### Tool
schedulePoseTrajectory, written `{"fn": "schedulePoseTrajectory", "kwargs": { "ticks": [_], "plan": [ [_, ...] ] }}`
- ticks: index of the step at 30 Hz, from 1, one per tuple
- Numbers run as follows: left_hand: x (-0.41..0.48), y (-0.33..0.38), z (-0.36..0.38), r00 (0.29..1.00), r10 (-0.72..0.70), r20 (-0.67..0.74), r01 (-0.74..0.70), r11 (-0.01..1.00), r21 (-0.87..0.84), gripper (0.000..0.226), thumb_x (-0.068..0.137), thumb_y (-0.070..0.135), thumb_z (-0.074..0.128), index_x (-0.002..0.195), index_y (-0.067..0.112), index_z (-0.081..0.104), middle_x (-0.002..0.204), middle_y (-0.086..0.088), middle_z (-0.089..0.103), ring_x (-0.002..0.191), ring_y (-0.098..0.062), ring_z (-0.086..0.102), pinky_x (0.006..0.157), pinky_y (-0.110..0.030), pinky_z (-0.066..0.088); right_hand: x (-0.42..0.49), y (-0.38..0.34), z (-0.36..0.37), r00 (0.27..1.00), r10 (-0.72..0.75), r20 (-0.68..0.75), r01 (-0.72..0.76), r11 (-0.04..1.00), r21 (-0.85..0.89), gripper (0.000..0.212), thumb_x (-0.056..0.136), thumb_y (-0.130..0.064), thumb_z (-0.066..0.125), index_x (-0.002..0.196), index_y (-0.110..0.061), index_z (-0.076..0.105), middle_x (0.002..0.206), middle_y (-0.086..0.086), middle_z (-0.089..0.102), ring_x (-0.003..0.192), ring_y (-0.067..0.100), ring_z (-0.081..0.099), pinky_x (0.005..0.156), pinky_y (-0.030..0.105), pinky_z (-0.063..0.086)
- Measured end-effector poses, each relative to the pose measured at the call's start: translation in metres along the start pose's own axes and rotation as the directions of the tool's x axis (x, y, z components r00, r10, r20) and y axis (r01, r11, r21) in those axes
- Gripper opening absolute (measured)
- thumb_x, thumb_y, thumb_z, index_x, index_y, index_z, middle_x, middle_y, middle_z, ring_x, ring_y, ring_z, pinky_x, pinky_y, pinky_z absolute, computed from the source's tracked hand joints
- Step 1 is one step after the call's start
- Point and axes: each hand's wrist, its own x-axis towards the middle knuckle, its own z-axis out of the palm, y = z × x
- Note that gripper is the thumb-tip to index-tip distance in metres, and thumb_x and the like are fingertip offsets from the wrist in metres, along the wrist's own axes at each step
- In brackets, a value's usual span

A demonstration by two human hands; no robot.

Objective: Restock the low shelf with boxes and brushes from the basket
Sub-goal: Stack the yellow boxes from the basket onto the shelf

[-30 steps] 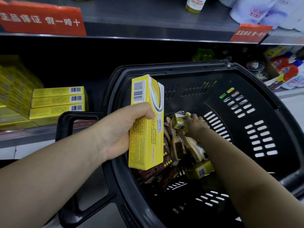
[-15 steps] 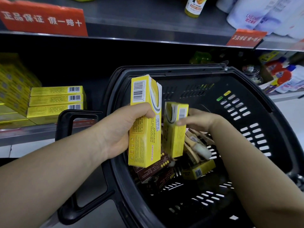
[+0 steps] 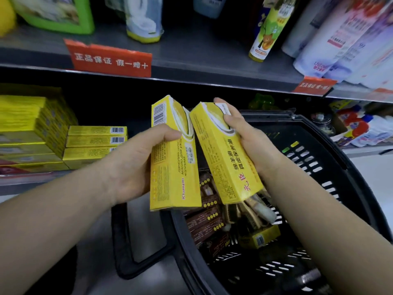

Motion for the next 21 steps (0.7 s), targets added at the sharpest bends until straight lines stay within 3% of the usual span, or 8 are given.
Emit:
{"fn": "schedulePoseTrajectory", "kwargs": {
  "ticks": [4,6,8,10,12,15,18,21],
  "plan": [
    [-0.014,0.008,-0.024,1.0,-0.001,-0.027,-0.001,0.998,-0.069,0.022,0.078,0.028,0.063,0.071,0.008,0.068,0.079,-0.015,0.065,0.07,-0.03,0.062,0.076,-0.039,0.054,-0.002,-0.011,0.039,0.986,0.095,-0.137,-0.083,0.993,0.088,0.034,0.088,-0.052,0.055,0.097,-0.022,0.069,0.062,0.003,0.068,0.052,0.017,0.066,0.05,0.028,0.054],
    [-0.019,0.006,-0.034,0.998,0.008,-0.068,-0.014,0.996,-0.088,0.021,0.078,0.031,0.067,0.072,0.012,0.069,0.078,-0.015,0.065,0.073,-0.031,0.063,0.078,-0.043,0.055,0.004,-0.012,0.061,0.981,0.129,-0.144,-0.1,0.977,0.189,0.046,0.087,-0.055,0.054,0.106,-0.015,0.069,0.067,0.006,0.068,0.055,0.02,0.067,0.051,0.03,0.054],
    [-0.029,-0.005,-0.049,0.999,0.026,0.025,-0.021,0.985,-0.169,0.025,0.058,0.043,0.077,0.071,0.022,0.077,0.076,-0.007,0.073,0.068,-0.024,0.071,0.058,-0.037,0.057,0.015,-0.011,0.088,0.985,0.114,-0.128,-0.077,0.961,0.265,0.052,0.088,-0.057,0.05,0.113,-0.015,0.067,0.078,0.009,0.069,0.062,0.023,0.069,0.054,0.032,0.056],
    [-0.037,-0.016,-0.066,0.989,0.032,0.144,0.003,0.971,-0.238,0.037,0.047,0.046,0.084,0.079,0.028,0.078,0.083,-0.001,0.075,0.074,-0.02,0.073,0.057,-0.034,0.057,0.025,-0.008,0.12,0.995,0.04,-0.09,-0.012,0.955,0.298,0.059,0.084,-0.064,0.048,0.112,-0.017,0.068,0.099,0.014,0.07,0.09,0.032,0.069,0.073,0.044,0.059],
    [-0.044,-0.019,-0.078,0.981,0.028,0.194,0.028,0.96,-0.277,0.04,0.046,0.044,0.088,0.081,0.028,0.078,0.088,-0.002,0.075,0.08,-0.02,0.072,0.06,-0.034,0.057,0.031,-0.005,0.152,0.999,-0.027,-0.035,0.036,0.96,0.278,0.063,0.072,-0.069,0.052,0.107,-0.02,0.071,0.111,0.015,0.068,0.104,0.035,0.065,0.088,0.052,0.053],
    [-0.056,-0.015,-0.095,0.993,0.019,0.116,0.022,0.938,-0.347,0.023,0.054,0.036,0.082,0.073,0.022,0.079,0.08,-0.005,0.075,0.072,-0.02,0.073,0.053,-0.031,0.056,0.039,-0.001,0.183,0.993,-0.082,-0.085,0.088,0.994,0.068,0.073,0.067,-0.062,0.063,0.122,-0.016,0.056,0.117,0.012,0.064,0.099,0.024,0.067,0.085,0.044,0.055],
    [-0.057,-0.004,-0.108,0.999,-0.044,-0.032,0.034,0.961,-0.274,0.018,0.08,0.02,0.062,0.07,0.007,0.07,0.059,-0.009,0.07,0.046,-0.012,0.067,0.035,-0.019,0.047,0.048,-0.003,0.196,0.98,-0.153,-0.124,0.132,0.977,-0.165,0.042,0.081,-0.039,0.068,0.113,-0.019,0.05,0.098,0.002,0.062,0.075,0.012,0.066,0.063,0.028,0.054],
    [-0.057,-0.007,-0.125,0.991,0.031,-0.131,-0.051,0.987,-0.155,0.027,0.093,0.016,0.049,0.066,0.01,0.053,0.041,-0.005,0.059,0.027,-0.006,0.053,0.025,-0.015,0.036,0.054,-0.002,0.203,0.984,-0.02,-0.177,-0.008,0.987,-0.158,0.015,0.082,-0.034,0.051,0.079,-0.02,0.053,0.068,0.002,0.052,0.056,0.017,0.053,0.053,0.026,0.047]
  ]
}}
